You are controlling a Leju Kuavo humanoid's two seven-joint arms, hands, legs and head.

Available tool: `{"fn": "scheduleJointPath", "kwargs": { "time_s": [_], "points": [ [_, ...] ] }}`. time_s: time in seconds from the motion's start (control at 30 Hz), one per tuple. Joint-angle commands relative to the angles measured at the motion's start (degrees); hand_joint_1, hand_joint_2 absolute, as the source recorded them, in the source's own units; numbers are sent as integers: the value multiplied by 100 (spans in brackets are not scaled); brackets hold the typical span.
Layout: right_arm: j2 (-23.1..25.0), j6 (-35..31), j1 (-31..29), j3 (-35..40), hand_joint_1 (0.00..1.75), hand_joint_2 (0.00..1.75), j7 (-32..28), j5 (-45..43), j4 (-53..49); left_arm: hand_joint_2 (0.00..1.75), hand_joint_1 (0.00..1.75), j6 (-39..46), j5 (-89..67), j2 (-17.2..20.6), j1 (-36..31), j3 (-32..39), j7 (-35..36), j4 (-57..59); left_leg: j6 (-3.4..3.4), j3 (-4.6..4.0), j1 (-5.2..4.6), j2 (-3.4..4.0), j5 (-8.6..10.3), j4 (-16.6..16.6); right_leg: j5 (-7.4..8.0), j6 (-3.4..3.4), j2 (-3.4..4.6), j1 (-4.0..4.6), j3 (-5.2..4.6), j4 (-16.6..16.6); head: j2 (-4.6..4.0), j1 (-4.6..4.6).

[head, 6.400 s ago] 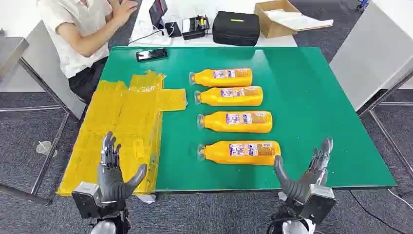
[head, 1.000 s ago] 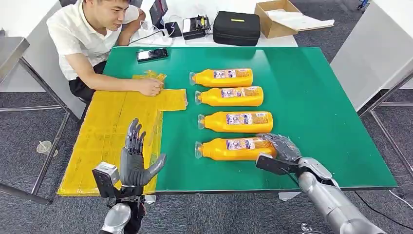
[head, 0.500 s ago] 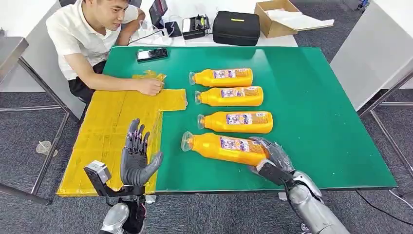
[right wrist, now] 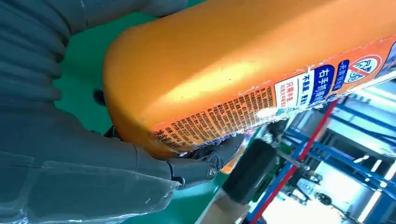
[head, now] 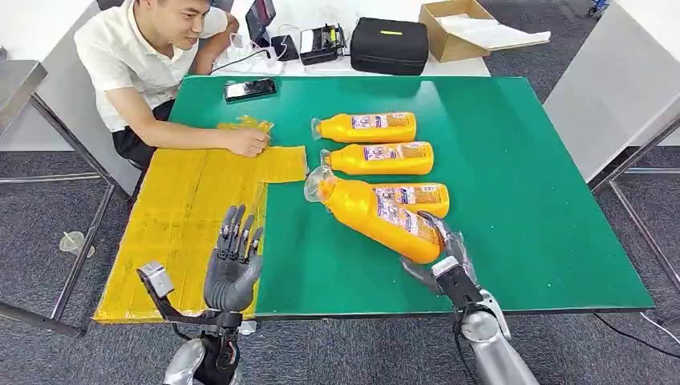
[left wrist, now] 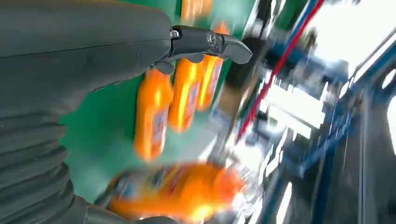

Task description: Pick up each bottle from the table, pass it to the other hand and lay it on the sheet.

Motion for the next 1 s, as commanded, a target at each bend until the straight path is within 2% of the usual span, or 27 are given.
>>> {"fn": "scheduleJointPath", "kwargs": {
  "time_s": [0.03, 0.1, 0.2, 0.27, 0.4, 0.53, 0.87, 0.9, 1.0],
  "points": [
    [280, 15, -272, 137, 175, 175, -11, -49, 142, 175, 0, -205, 87, 263, -334, -113, 21, 814, -1, 18, 1, 13, -3, -3, -1, -16, 6, 4, 15, -4, 0, -2],
    [287, 198, -349, 297, 175, 175, -11, -234, 109, 175, 0, -250, -39, 268, -520, -227, 134, 1062, -2, 42, 7, 23, -17, 3, -11, -32, 10, 13, 40, -3, 0, 0],
    [518, 389, -947, 712, 175, 175, -11, -29, 888, 175, 0, -613, -232, 146, -1018, -518, 40, 1661, -1, 22, 3, 25, -6, 2, 0, -21, 17, 7, 17, -2, 0, 0],
    [657, 502, -1390, 1010, 175, 175, -11, 155, 1522, 175, 0, -440, -711, 75, -1329, -685, -245, 1949, -1, 25, 4, 27, -6, 3, 2, -21, 20, 8, 21, -2, 0, 2],
    [734, 678, -1674, 1372, 175, 175, -11, 262, 1852, 175, 0, -400, -1003, 16, -1581, -759, -299, 2132, -3, 35, 5, 26, -3, 0, 5, -23, 14, 10, 26, -4, 0, 0],
    [749, 565, -1735, 2093, 175, 175, -11, 97, 1706, 175, 0, -283, -1119, -141, -1836, -640, -332, 2375, 5, 20, 5, 17, 7, 3, 5, -12, 8, 7, 16, 0, 0, 0],
    [833, 412, -1812, 2614, 175, 175, -11, 86, 1774, 175, 0, -184, -840, -318, -2005, -331, -438, 2336, 4, 37, 10, 25, -10, 16, -9, -29, 11, 15, 38, 9, 0, 0],
    [857, 428, -1801, 2639, 175, 175, -11, 57, 1791, 175, 0, -153, -803, -334, -2004, -283, -462, 2295, 5, 9, 5, 13, 7, 6, 4, -11, 7, 7, 10, 3, 0, 0],
    [834, 303, -1760, 2786, 175, 175, -11, 39, 1873, 175, 0, -30, -663, -369, -1937, -131, -515, 2056, 5, 8, 4, 9, 9, 3, 4, -10, 3, 6, 10, 1, 0, 0]
  ]
}}
